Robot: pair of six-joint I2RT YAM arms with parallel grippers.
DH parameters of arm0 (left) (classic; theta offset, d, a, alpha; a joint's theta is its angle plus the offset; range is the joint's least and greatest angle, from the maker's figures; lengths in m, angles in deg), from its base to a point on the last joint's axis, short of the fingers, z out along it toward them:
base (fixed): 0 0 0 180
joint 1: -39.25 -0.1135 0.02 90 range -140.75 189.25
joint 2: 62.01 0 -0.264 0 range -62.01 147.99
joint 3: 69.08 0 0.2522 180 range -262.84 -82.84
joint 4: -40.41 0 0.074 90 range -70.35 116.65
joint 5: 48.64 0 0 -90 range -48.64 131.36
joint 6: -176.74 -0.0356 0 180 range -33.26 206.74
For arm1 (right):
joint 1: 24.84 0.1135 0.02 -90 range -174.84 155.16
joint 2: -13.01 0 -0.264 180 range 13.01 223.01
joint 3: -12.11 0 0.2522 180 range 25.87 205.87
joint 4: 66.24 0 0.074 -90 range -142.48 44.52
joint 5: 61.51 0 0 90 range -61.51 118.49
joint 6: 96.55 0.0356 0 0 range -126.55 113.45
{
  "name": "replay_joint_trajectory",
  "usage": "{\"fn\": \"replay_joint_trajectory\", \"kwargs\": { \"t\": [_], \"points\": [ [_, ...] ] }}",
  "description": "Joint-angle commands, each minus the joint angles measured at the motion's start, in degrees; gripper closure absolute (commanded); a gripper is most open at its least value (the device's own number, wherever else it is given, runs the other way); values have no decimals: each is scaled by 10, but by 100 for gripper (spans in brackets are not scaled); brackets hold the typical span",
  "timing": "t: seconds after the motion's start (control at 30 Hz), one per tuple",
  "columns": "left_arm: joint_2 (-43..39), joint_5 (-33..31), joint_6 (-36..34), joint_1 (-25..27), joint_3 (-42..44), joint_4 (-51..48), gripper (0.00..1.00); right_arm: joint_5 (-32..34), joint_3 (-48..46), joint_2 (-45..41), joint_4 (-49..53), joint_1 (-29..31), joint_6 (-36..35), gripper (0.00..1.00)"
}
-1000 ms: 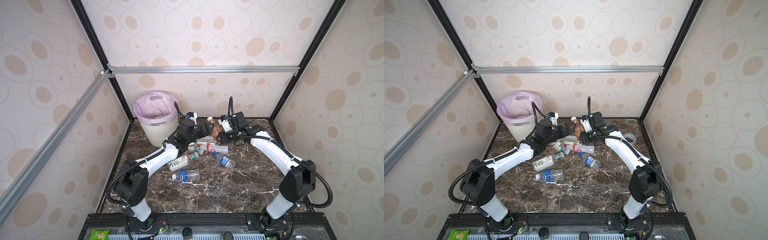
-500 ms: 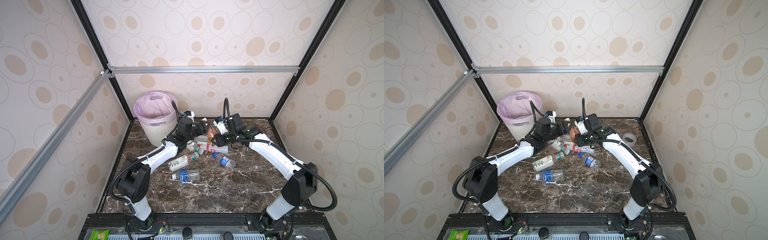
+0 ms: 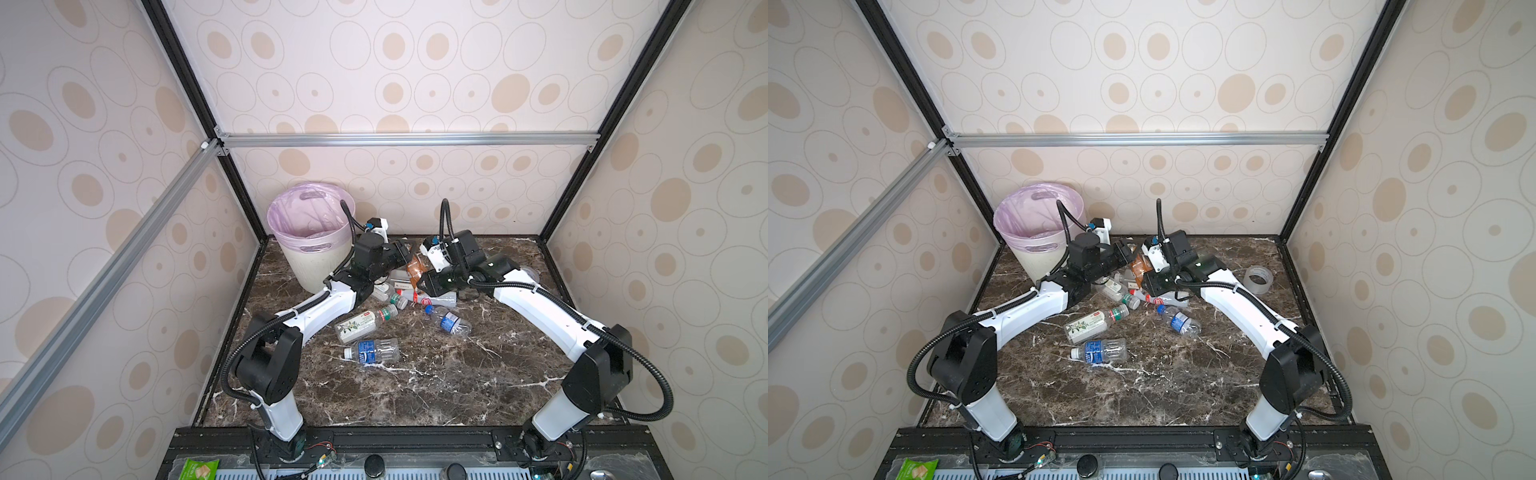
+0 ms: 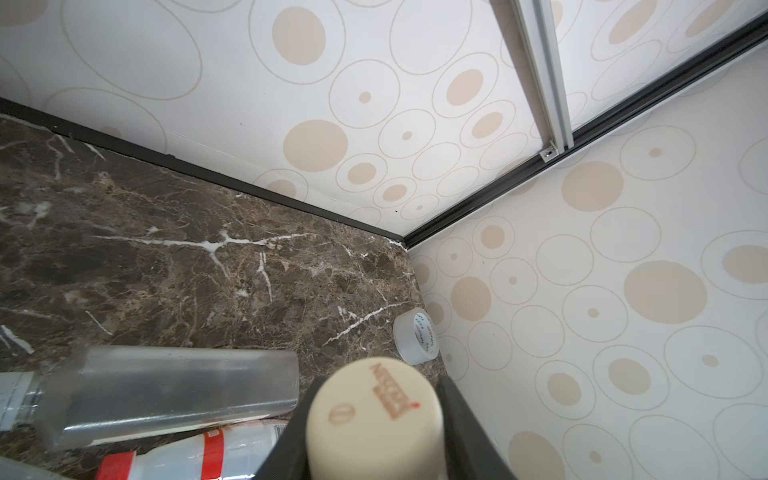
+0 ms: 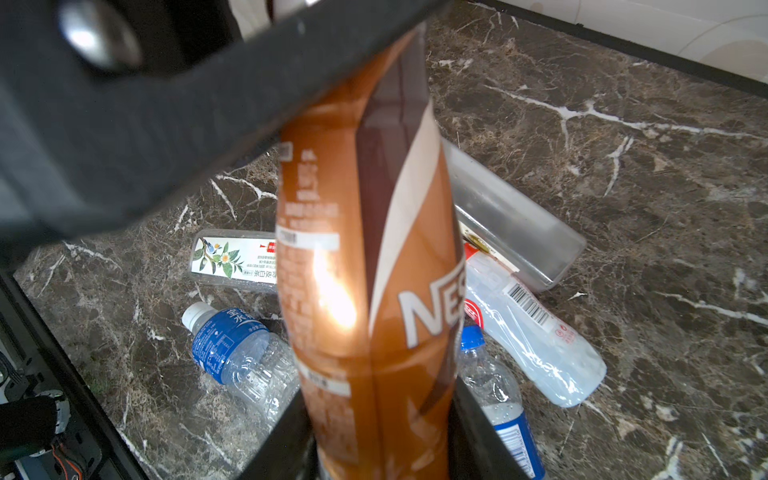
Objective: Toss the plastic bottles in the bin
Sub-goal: 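Close the left gripper on the coffee bottle's cream cap above the right gripper, then carry the coffee bottle over the bin with the left gripper while the right releases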
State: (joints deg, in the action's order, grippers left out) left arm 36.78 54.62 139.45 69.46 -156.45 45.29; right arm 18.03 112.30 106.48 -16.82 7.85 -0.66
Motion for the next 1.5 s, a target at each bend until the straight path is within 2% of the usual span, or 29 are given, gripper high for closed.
{"fn": "replay_joint_trajectory", "kwargs": {
  "t": [0.0,0.13,0.53,0.63,0.87,1.23,1.47],
  "points": [
    [0,-6,-4,-5,-8,11,65,-3,-7,-8,-12,7,-1,53],
    [-5,-11,-11,-6,-4,3,68,-3,-6,-10,-10,6,1,49],
    [-13,-15,-34,-18,-5,-22,69,14,-22,-39,-12,6,6,29],
    [-15,-30,-63,-25,-25,-73,69,19,-27,-50,-16,6,10,25],
    [-32,-88,-143,-33,-104,-171,68,20,-36,-86,-56,7,33,0],
    [-28,-189,-290,-54,-319,-303,68,6,-2,-101,-148,45,49,0],
    [-35,-276,-393,-71,-412,-315,69,9,52,-81,-172,86,24,0]
  ]
}}
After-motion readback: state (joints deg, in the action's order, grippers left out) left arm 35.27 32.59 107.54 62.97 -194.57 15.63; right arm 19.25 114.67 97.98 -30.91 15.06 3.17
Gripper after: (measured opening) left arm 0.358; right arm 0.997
